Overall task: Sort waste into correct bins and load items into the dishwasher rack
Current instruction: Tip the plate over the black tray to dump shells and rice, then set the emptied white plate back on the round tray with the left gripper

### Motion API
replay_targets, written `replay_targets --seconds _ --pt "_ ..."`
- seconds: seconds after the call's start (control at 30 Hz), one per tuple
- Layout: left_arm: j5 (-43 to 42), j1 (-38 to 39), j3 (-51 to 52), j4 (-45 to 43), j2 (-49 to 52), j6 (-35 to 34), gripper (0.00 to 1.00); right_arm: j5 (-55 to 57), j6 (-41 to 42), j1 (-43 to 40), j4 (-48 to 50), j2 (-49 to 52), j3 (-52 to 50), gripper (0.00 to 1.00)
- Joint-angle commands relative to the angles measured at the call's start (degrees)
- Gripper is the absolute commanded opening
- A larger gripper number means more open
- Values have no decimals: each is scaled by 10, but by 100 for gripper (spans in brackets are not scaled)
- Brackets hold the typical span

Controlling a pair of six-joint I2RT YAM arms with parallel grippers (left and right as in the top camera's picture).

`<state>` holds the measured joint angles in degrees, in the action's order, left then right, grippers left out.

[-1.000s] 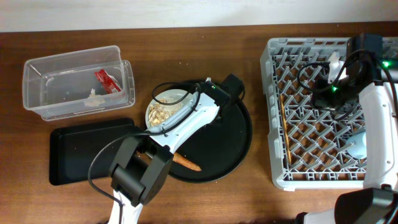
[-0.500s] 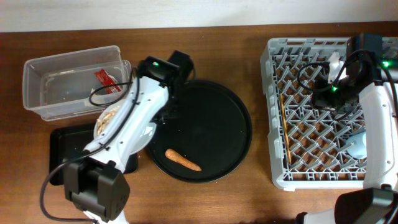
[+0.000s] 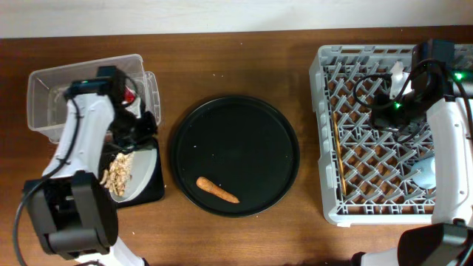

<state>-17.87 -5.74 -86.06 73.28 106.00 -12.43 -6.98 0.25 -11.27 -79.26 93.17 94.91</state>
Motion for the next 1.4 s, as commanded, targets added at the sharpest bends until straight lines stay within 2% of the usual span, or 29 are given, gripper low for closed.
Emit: replay_targets --seconds 0.0,0.17,0.23,0.47,0.53,0.63,0.77,0.8,0.83,0.9,0.93,0.97,1.13,1.23,1.3,1.37 --pt "-166 -80 5 30 -15 131 0 1 6 -1 0 2 1 33" --pt "-311 -191 5 100 -15 289 0 1 4 -1 0 2 1 33" --pt "-341 -217 5 113 -15 293 0 1 0 -1 0 2 1 33" --pt "-510 -348 5 203 -15 412 0 1 0 -1 -5 2 1 33" --pt "-478 -348 5 205 -15 421 0 1 0 -1 -7 2 1 33" --pt "-488 -339 5 221 -16 421 0 1 0 -1 -6 2 1 33" --pt "-492 -219 5 202 -49 434 0 1 0 -1 -7 2 1 33" --pt "-505 -143 5 166 -59 427 0 1 0 -1 -7 2 1 33" --pt "-505 -103 5 137 -59 412 0 1 0 -1 -7 2 1 33" --pt "-476 9 5 12 -58 342 0 1 0 -1 -6 2 1 33" --pt "-364 88 5 -100 -58 236 0 1 0 -1 -6 2 1 33" --pt "-268 144 5 -155 -58 193 0 1 0 -1 -7 2 1 33" --pt "39 365 7 -258 -15 144 0 1 0 -1 -7 2 1 33" --pt "79 405 7 -270 45 137 0 1 0 -1 -9 2 1 33" --pt "92 405 4 -265 45 137 42 1 0 -1 -9 2 1 33" --pt "110 400 -14 -227 39 137 56 1 0 -1 -10 2 1 33"
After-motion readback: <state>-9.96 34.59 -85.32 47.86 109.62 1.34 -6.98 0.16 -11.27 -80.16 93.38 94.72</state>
